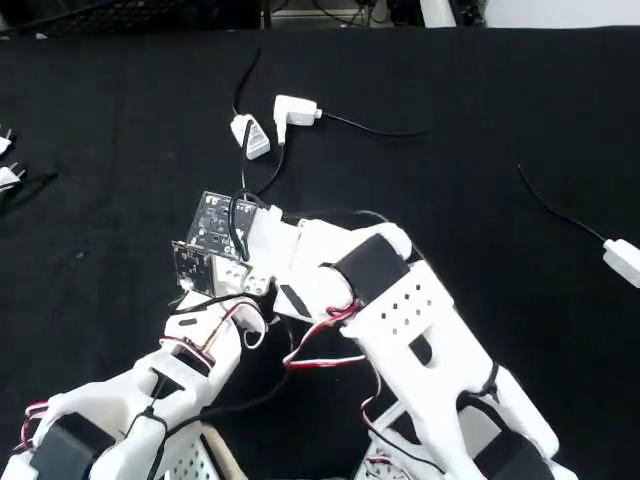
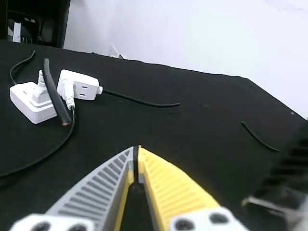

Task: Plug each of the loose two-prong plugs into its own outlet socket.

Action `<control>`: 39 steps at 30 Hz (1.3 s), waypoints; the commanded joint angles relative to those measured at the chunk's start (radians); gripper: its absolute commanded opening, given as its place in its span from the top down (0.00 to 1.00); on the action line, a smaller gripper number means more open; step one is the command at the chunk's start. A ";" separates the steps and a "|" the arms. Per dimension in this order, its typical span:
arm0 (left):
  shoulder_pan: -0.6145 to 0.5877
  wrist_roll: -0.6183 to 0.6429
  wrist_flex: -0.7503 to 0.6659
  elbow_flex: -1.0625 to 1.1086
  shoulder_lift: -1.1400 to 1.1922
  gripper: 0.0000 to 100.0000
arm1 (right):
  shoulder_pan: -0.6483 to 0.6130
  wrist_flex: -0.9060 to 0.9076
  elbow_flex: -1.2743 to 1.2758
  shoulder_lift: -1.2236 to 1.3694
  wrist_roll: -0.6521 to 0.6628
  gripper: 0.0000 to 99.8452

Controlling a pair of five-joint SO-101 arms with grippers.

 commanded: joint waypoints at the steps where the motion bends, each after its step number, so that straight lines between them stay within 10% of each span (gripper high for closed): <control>1: 0.030 -0.005 0.003 0.016 -0.009 0.97 | 0.017 -0.017 -0.058 -0.024 -0.038 0.99; 28: 0.054 -0.008 0.092 0.016 -0.021 0.97 | 0.063 -0.419 0.067 -0.024 -0.358 0.99; 39: -0.022 -0.003 -0.253 0.016 -0.017 0.97 | 0.153 -0.361 0.062 -0.025 -0.422 0.99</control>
